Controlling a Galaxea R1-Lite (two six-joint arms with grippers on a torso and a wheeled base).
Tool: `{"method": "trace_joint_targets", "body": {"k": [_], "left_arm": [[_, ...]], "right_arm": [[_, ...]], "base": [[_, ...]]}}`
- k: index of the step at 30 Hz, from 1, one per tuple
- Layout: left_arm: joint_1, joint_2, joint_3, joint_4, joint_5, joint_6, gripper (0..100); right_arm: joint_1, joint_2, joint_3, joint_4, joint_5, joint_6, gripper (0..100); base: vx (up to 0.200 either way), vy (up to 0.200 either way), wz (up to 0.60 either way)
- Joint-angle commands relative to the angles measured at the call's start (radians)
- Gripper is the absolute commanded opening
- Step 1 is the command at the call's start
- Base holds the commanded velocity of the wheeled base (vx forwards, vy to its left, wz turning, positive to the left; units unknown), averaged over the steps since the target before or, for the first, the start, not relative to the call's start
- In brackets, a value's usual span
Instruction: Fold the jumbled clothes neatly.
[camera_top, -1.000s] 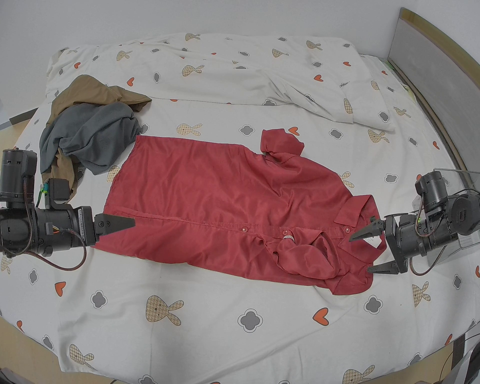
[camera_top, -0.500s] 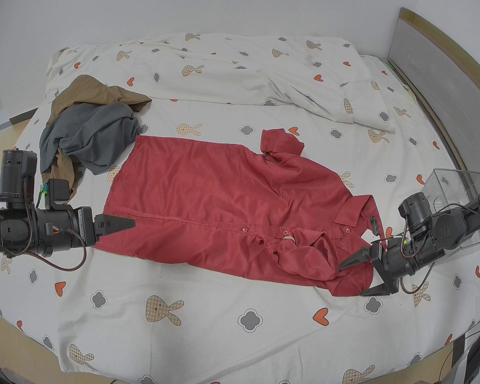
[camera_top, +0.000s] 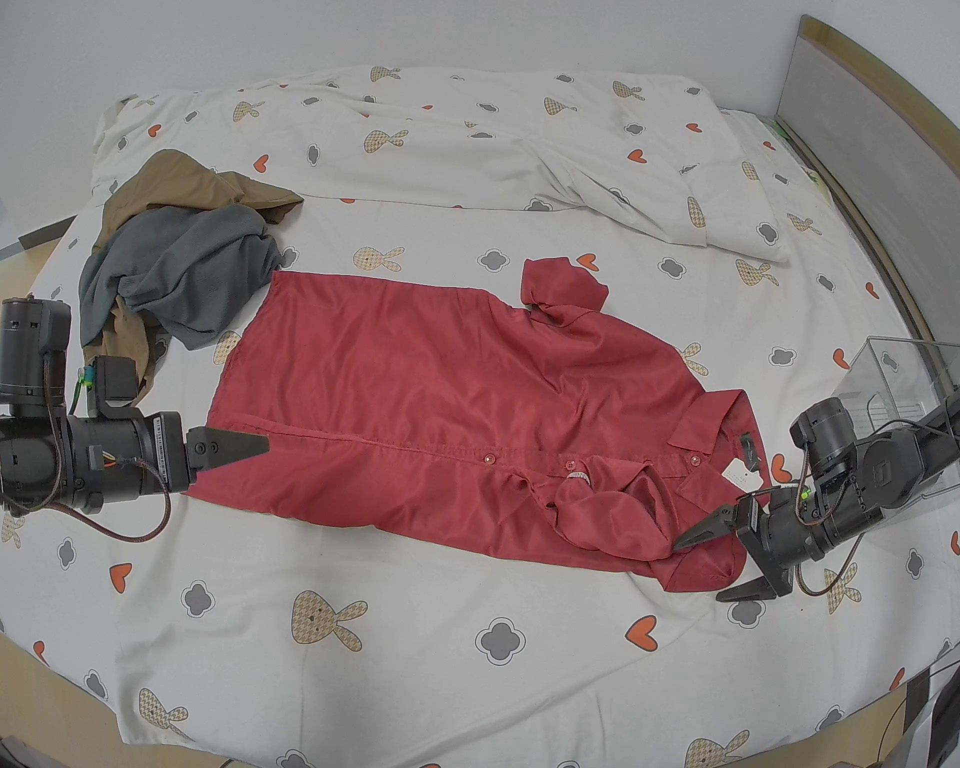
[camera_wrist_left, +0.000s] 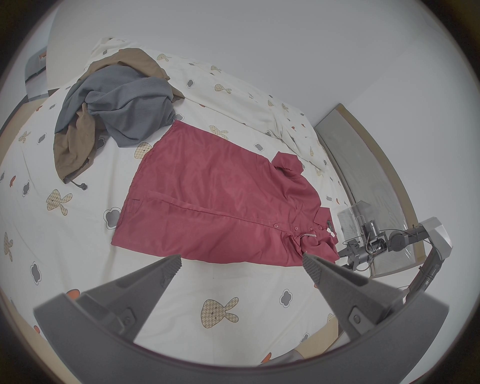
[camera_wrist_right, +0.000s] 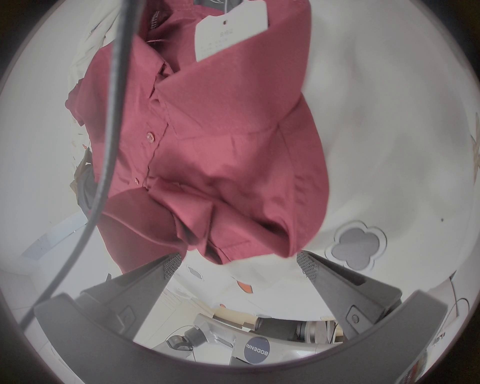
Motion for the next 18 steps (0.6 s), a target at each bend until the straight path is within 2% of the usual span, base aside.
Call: {"method": "trace_joint_targets", "body": {"k": [1,7,18], "left_arm": [[0.0,-0.003,0.0,0.0,0.0,0.0,100],[0.0,-0.001,0.0,0.0,0.0,0.0,100],[0.0,0.009,0.0,0.0,0.0,0.0,100]], "right_arm": [[-0.006,0.017,-0.029,-0.032,0.0,0.007,100],[-0.029,0.017,-0.084,-0.036,0.003,0.014,100],[-0.132,0.009,-0.201,-0.025,0.009,0.046,100]], "base": [[0.0,0.0,0.0],[0.0,0.0,0.0],[0.0,0.0,0.0]]}}
